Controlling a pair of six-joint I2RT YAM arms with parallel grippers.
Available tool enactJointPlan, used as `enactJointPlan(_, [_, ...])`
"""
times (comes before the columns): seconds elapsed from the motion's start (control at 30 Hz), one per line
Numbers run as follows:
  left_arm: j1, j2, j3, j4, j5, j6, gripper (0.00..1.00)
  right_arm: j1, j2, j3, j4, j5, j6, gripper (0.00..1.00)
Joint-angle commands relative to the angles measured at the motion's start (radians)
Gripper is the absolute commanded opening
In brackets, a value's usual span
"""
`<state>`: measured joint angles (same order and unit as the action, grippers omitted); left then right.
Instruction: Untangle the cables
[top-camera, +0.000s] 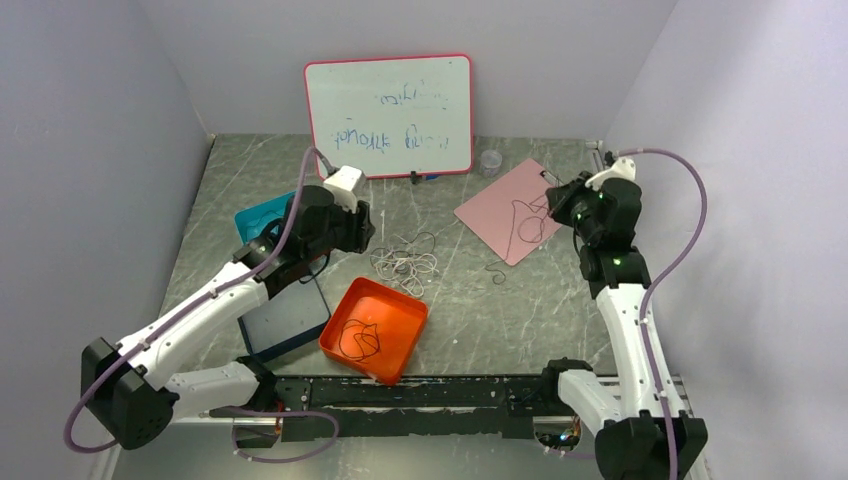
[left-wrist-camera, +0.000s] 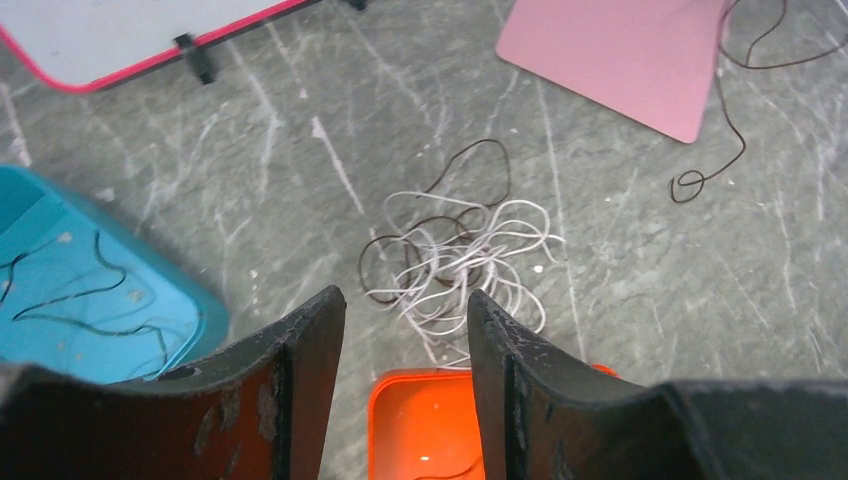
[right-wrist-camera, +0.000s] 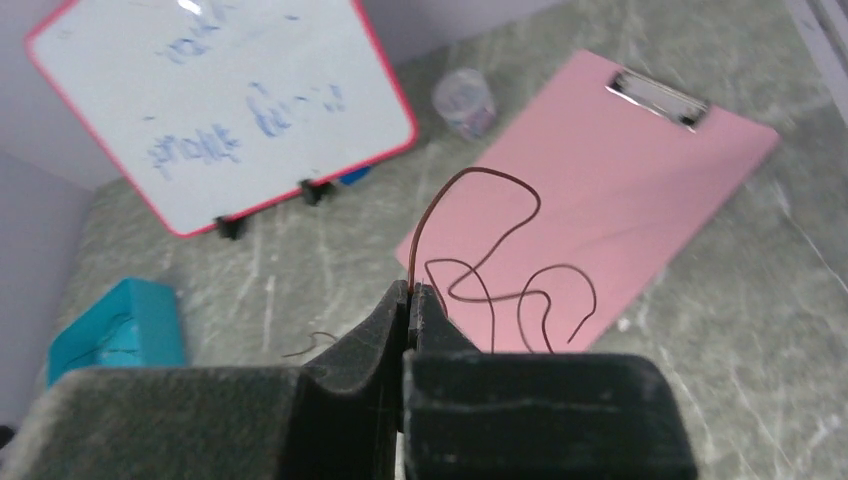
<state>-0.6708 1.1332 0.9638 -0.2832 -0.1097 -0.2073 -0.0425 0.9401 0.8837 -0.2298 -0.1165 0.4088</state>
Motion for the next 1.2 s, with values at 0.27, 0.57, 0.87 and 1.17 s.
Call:
enactJointPlan(0.27, [0.153,-0.120,-0.065,-0.090,0.012,-0.042,0.53,0.230,0.058,0.250,-0.052,-0.168,0.012,0.00])
enactJointPlan(0.57, [0.158,-0.231,-0.117,-0.073,-0.038,-0.039,0.53,0.411,0.109,0.375,0.034,-0.248,0.031,0.00])
enactJointPlan(0.87, [0.158,-0.288,-0.164,-0.054,-0.098,-0.054,0.52,0.623,0.174,0.463,0.114,-0.273,0.005,0.00])
enactJointPlan(1.17, [0.158,-0.303,-0.179,-0.057,-0.147,-0.068,0.52,0.842,0.260,0.504,0.093,-0.247,-0.100,0.00])
